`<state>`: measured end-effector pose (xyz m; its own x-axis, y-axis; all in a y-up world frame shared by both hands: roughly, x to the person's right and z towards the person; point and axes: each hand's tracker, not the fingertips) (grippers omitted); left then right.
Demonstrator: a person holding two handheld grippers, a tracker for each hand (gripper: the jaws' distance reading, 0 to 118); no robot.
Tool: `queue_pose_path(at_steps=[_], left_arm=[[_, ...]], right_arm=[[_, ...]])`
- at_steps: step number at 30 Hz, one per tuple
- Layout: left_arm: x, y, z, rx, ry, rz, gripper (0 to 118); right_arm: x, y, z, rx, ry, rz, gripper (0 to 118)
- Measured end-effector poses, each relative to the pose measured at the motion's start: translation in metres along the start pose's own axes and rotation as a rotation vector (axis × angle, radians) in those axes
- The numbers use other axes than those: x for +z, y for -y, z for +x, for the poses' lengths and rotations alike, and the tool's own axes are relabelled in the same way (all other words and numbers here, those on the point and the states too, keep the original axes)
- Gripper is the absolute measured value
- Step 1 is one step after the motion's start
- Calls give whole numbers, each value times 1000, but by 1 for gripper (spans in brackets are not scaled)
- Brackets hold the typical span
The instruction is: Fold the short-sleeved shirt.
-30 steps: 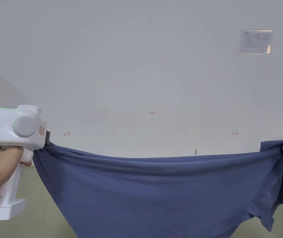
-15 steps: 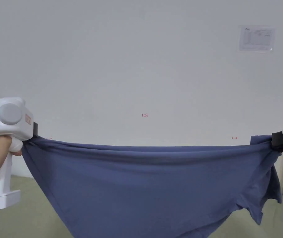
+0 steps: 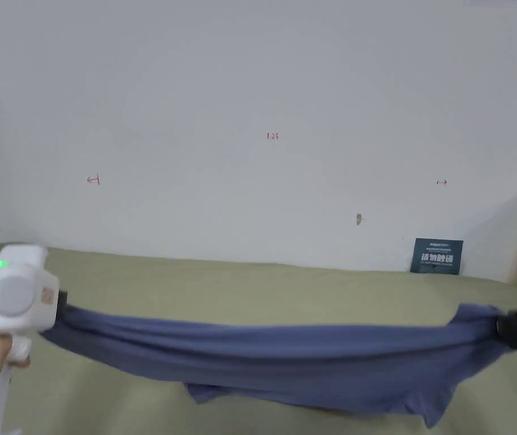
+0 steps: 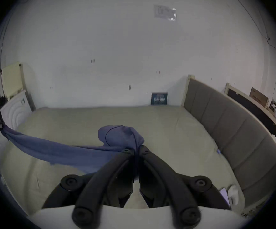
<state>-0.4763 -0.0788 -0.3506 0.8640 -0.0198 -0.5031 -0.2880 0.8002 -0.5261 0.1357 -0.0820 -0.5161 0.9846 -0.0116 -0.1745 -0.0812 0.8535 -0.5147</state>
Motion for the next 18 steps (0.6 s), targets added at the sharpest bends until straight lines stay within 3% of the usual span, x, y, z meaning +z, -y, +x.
queue_pose_path(at_steps=[4,10,18], left_arm=[[6,84,-24,-6,18,-107,1],[46,198,-59,30,55,-211,1],[72,269,-71,40,74,-279,1]], right_arm=[[34,97,23,-82,-27,-103,6],[109,212,41,-90,-33,-194,6],[155,271,42,-117,-23,-243,6]])
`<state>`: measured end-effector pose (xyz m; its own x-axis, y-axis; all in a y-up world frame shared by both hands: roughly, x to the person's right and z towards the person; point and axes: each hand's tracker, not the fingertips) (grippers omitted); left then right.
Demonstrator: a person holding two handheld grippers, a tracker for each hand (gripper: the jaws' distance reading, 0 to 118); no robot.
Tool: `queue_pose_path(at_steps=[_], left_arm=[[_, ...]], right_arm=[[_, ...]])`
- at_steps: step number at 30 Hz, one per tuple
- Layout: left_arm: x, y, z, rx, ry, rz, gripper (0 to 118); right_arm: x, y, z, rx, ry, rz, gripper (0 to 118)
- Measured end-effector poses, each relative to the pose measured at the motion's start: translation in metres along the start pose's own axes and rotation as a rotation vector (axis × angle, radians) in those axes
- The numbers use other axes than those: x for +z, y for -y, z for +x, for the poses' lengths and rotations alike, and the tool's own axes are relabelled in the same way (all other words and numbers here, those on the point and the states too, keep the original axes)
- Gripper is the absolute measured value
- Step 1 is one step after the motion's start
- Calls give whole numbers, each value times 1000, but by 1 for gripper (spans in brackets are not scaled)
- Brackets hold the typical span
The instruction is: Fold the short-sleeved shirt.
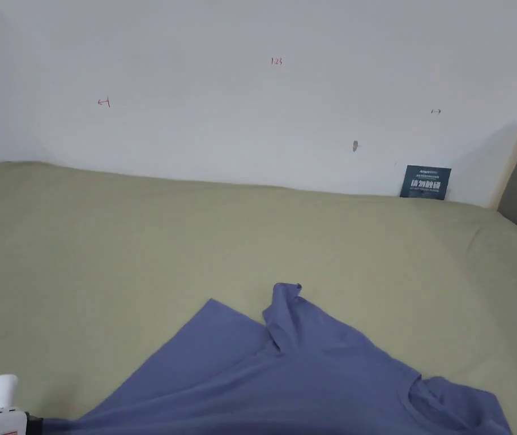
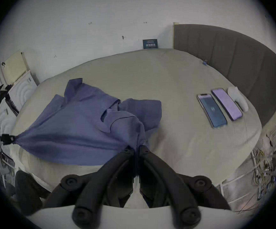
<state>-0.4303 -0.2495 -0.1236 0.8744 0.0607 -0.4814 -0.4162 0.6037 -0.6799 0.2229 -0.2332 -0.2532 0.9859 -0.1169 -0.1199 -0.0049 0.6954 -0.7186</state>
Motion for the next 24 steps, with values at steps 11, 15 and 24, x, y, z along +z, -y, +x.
queue_pose_path(at_steps=[11,15,24], left_arm=[[-19,7,-6,30,45,-3,9],[-14,6,-12,37,53,19,118],[89,12,18,57,40,234,12]], right_arm=[[-35,-5,11,-39,25,14,53],[-20,-10,-1,-61,44,139,70],[48,-14,-80,111,-21,284,24]])
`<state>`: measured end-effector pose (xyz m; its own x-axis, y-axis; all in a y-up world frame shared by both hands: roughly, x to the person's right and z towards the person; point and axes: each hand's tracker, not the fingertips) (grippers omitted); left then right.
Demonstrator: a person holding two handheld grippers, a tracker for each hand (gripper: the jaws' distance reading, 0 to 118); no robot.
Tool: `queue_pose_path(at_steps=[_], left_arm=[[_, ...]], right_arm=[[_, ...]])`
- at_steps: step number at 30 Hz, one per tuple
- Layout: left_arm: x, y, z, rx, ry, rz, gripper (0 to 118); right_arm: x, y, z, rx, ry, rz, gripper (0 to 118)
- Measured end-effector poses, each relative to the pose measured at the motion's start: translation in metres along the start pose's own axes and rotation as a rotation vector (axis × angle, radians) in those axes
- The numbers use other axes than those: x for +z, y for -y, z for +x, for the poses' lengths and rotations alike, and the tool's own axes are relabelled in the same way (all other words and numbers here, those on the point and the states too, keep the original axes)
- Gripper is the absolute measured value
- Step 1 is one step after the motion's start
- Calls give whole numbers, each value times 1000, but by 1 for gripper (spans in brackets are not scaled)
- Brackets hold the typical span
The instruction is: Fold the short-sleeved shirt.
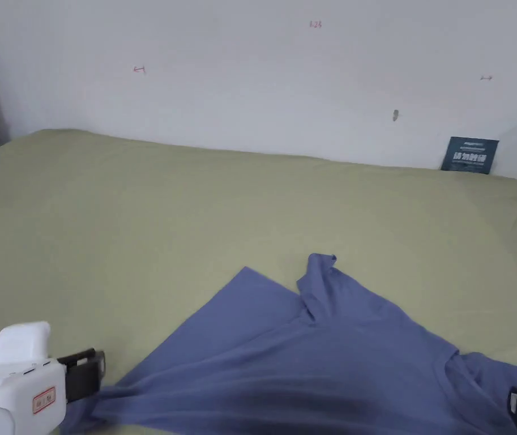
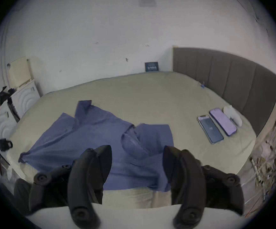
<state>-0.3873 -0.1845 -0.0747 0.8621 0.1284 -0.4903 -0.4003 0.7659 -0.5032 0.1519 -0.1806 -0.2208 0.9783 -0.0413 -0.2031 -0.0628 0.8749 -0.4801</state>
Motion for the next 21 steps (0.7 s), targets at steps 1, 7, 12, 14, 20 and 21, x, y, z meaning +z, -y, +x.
queue_pose_path(at_steps=[1,7,12,14,20,21], left_arm=[[8,-1,2,-6,-18,18,0],[-25,14,-33,-39,-44,-44,0],[-60,32,-59,-24,3,-189,0],[-67,35,-54,-16,5,-228,26],[-120,44,-53,-28,-18,-338,116],[-127,47,-49,-40,-27,-342,116]], right_arm=[[7,-1,-10,7,-4,8,1],[22,8,-60,18,-64,31,1],[17,22,-88,22,-117,-11,1],[10,28,-95,16,-142,-47,1],[-12,41,-112,44,-174,-123,1],[-16,42,-113,45,-176,-132,1]])
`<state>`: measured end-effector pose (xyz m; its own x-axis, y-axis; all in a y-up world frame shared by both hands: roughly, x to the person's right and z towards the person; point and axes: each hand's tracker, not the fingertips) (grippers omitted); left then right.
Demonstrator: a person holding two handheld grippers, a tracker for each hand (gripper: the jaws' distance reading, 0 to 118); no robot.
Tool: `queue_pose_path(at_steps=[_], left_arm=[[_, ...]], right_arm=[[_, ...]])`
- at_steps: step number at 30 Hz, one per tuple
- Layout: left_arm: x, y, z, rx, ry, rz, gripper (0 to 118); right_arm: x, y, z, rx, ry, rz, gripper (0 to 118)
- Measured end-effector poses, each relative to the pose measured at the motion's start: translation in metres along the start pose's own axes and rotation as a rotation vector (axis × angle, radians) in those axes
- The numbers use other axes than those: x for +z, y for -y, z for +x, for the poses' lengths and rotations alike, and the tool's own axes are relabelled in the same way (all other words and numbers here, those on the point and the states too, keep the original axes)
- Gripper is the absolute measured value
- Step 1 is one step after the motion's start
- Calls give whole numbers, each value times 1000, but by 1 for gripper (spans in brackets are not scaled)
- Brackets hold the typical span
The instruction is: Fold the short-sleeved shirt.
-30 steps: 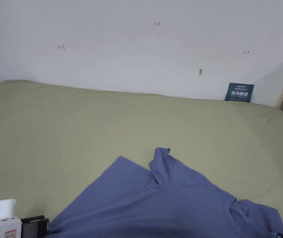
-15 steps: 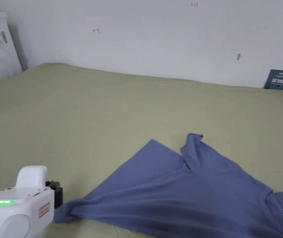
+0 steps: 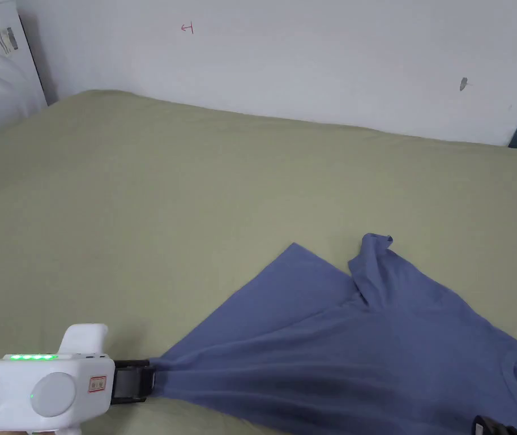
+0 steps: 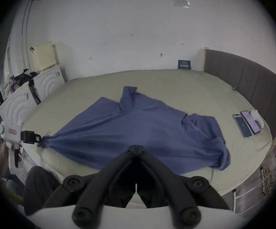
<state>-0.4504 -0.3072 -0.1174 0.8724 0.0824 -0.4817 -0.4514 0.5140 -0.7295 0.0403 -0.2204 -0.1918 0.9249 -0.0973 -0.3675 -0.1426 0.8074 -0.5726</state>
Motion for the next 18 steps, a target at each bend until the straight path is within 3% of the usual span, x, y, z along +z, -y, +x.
queue_pose_path(at_steps=[1,4,5,7,10,16,18], left_arm=[[6,-15,1,-29,-20,-27,115],[6,-20,14,-76,-22,-55,96],[-6,-14,4,-78,-35,-52,72],[7,-16,6,-111,16,-26,0],[24,-17,30,-168,-11,-30,0],[41,-10,61,-73,47,-44,0],[18,-30,20,-64,49,-43,0]], right_arm=[[-5,0,-1,0,-2,-9,1],[-22,-2,4,-1,-4,-43,1],[-29,-5,6,2,-4,-57,1],[-45,-12,13,16,0,-71,1],[-79,-33,27,33,1,-88,1],[-180,-113,67,68,18,-120,1],[-216,-142,79,70,-6,-199,1]])
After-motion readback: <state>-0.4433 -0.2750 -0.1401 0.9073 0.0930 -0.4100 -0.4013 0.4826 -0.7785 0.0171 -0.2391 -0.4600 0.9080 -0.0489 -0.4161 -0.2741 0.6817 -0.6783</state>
